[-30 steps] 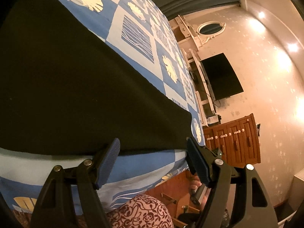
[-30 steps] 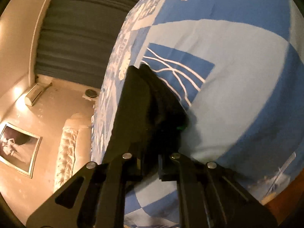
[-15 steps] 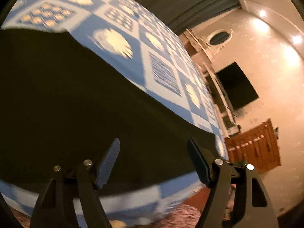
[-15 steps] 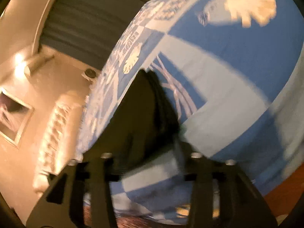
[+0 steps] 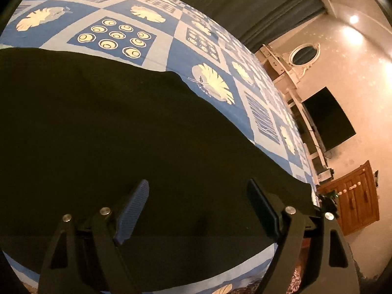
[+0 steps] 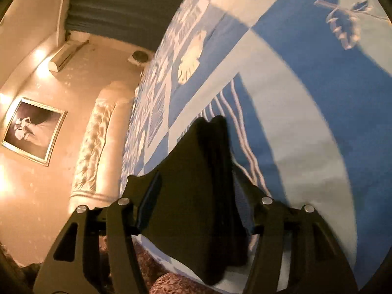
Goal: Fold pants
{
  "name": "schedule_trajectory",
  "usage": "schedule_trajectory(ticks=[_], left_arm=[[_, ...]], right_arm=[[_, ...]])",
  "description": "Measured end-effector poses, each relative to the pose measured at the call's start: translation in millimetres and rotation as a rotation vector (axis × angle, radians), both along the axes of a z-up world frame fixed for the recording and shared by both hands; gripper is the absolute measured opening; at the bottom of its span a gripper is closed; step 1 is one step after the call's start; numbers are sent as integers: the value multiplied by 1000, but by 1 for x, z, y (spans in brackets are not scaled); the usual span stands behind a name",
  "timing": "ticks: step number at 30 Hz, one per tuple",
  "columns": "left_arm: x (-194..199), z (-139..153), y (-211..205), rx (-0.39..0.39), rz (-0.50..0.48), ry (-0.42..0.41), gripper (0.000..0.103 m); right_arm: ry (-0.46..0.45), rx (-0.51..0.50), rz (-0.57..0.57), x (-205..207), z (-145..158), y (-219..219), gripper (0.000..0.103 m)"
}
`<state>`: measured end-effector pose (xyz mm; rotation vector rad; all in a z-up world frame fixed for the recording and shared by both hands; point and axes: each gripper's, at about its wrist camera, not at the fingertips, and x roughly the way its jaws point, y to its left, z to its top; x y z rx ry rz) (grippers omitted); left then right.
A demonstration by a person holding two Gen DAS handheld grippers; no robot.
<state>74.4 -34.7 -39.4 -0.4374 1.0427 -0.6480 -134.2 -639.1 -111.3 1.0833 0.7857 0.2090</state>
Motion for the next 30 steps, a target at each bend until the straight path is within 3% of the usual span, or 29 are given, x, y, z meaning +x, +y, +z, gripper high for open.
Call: schedule_trajectory(ticks=[1, 3, 4, 9, 11, 15, 21, 23, 27, 30], left_arm=[[0, 0, -1, 2, -7, -1, 81], [1, -2, -3, 14, -25, -11, 82], [1, -3, -5, 23, -30, -16, 82], [-5, -3, -15, 77, -82, -78, 87], [-7, -4, -16, 98, -119, -107, 87], [-7, -1, -16, 119, -151, -109, 87], [1, 10, 8, 148, -114, -134, 87], [8, 4, 22, 166, -99, -107, 87], [14, -1, 44, 101, -129, -85, 87], [14, -3, 47, 86, -177, -82, 87]], right_arm=[[23, -18, 21, 5, 1, 2, 52], [60, -22, 45, 13, 0, 6, 25], [71, -30, 58, 17, 0, 8, 18], [140, -187, 47, 16, 9, 19, 11], [155, -165, 20, 14, 2, 15, 11], [157, -174, 12, 12, 5, 17, 11], [165, -193, 4, 17, 11, 18, 16], [168, -207, -12, 18, 15, 20, 25], [168, -272, -47, 18, 32, 23, 51], [208, -287, -37, 22, 28, 24, 52]])
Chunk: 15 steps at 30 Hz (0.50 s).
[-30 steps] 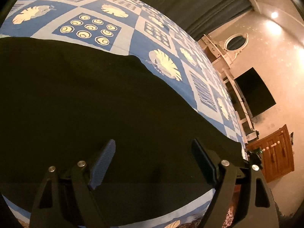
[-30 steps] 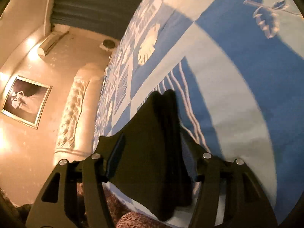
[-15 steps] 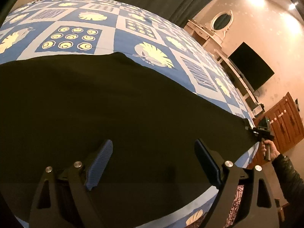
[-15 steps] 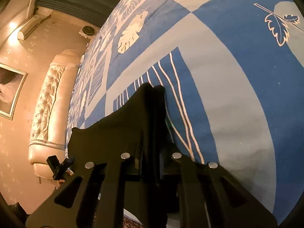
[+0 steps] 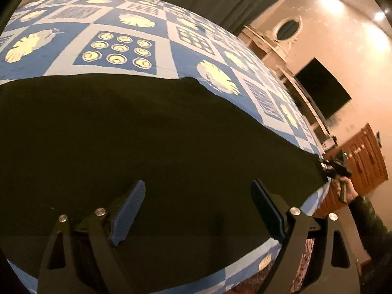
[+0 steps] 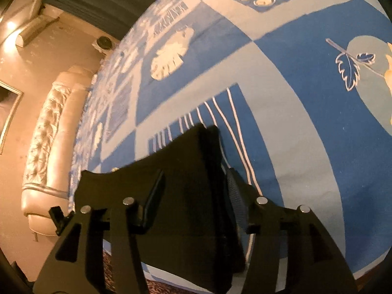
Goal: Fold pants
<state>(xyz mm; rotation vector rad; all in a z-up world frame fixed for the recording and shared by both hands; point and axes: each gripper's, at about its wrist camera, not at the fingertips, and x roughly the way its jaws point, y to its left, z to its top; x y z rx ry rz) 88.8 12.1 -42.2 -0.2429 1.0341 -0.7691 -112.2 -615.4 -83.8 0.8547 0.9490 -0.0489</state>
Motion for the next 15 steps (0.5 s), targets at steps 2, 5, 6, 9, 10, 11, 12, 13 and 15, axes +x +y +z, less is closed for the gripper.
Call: schedule_trajectory(ticks=[2, 5, 6, 9, 10, 11, 12, 13, 15], left_arm=[[0, -4, 1, -28, -28, -6, 93], [-2, -3, -5, 2, -95, -20, 96], [-2, -1, -8, 24, -115, -32, 96], [-3, 6, -3, 44, -86, -69, 96], [-2, 8, 2, 35, -65, -75, 96], [0, 11, 12, 0, -35, -75, 96], [2, 13, 22, -34, -13, -69, 96], [4, 14, 32, -62, 12, -57, 96], [10, 16, 56, -91, 72, -27, 96]], right_arm=[[-17, 37, -11, -2, -3, -3, 55], [-61, 122, -16, -8, -9, -6, 62], [-68, 140, -11, -10, -11, -6, 63], [-86, 180, 34, -14, -13, -1, 63], [-89, 189, 56, -15, -13, 1, 63], [-89, 199, 77, -15, -14, 3, 64], [-90, 205, 89, -16, -14, 5, 64], [-91, 212, 99, -16, -14, 5, 64], [-97, 217, 109, -16, -15, 6, 64]])
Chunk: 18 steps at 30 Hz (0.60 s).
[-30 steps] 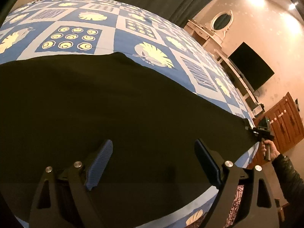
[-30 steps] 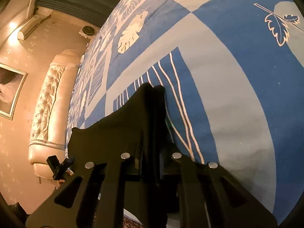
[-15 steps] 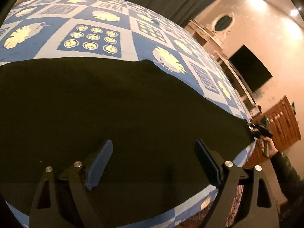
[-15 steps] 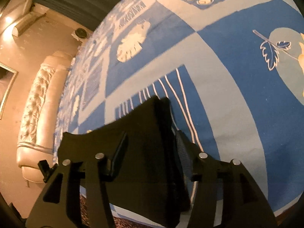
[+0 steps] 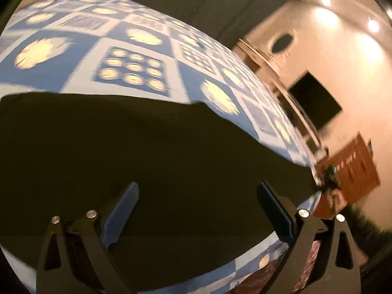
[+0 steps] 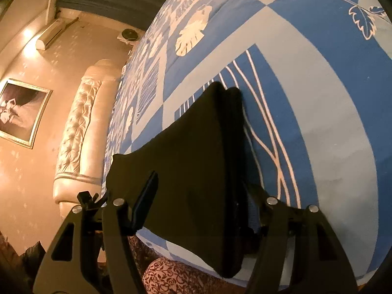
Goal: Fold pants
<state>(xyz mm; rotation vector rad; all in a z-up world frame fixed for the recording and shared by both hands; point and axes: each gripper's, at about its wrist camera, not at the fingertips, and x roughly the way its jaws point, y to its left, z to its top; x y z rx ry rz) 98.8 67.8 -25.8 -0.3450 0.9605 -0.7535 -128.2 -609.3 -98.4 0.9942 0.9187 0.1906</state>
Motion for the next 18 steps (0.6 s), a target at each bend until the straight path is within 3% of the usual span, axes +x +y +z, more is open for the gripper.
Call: schedule_trajectory(ticks=[2, 4, 6, 8, 14, 18], left_arm=[[3, 1, 24, -19, 54, 16, 96], [5, -2, 45, -14, 105, 36, 96], [5, -7, 61, -28, 129, 68, 96], [3, -5, 64, -24, 135, 60, 96], [-1, -2, 36, 56, 80, 22, 96], [-1, 1, 19, 68, 62, 5, 96]], right_arm=[[-8, 0, 3, 1, 0, 1, 63], [-3, -25, 8, 3, 0, 5, 51], [26, -54, 17, 6, -2, 10, 32], [50, -75, 6, 8, -3, 12, 23], [101, -191, -12, 11, 16, 27, 18], [104, -252, -23, 12, 37, 41, 15]])
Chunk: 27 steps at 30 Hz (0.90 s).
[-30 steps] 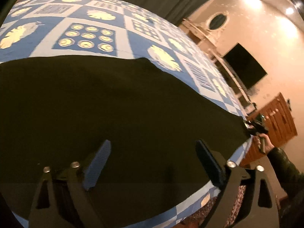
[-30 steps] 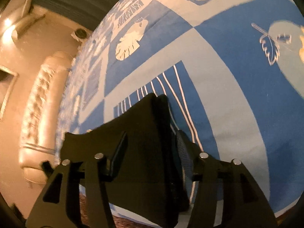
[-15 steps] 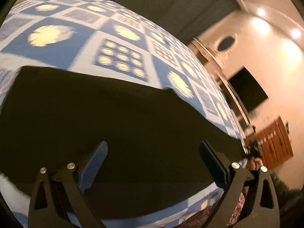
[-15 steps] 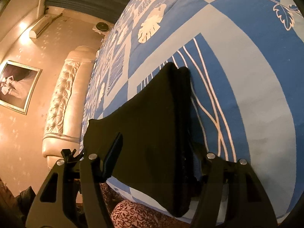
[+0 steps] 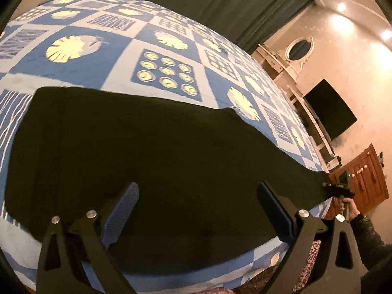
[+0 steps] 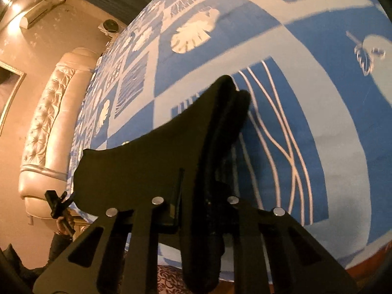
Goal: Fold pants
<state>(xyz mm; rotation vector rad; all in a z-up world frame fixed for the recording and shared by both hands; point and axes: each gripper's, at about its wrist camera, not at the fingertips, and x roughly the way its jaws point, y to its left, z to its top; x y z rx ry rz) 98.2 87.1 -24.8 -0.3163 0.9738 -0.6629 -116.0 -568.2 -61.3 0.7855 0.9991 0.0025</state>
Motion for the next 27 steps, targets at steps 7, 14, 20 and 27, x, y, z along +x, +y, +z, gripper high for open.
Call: schedule_trajectory(ticks=[7, 14, 20, 27], left_arm=[[-3, -6, -15, 54, 4, 0, 96], [-1, -10, -14, 27, 39, 17, 96], [-1, -10, -10, -8, 57, 34, 96], [-4, -8, -11, -18, 59, 29, 96]], right_arm=[[-20, -116, 40, 10, 51, 44, 14], [-88, -160, 131, 41, 102, 108, 14], [-120, -179, 245, 75, 123, 181, 14], [-119, -206, 321, 111, 119, 256, 14]])
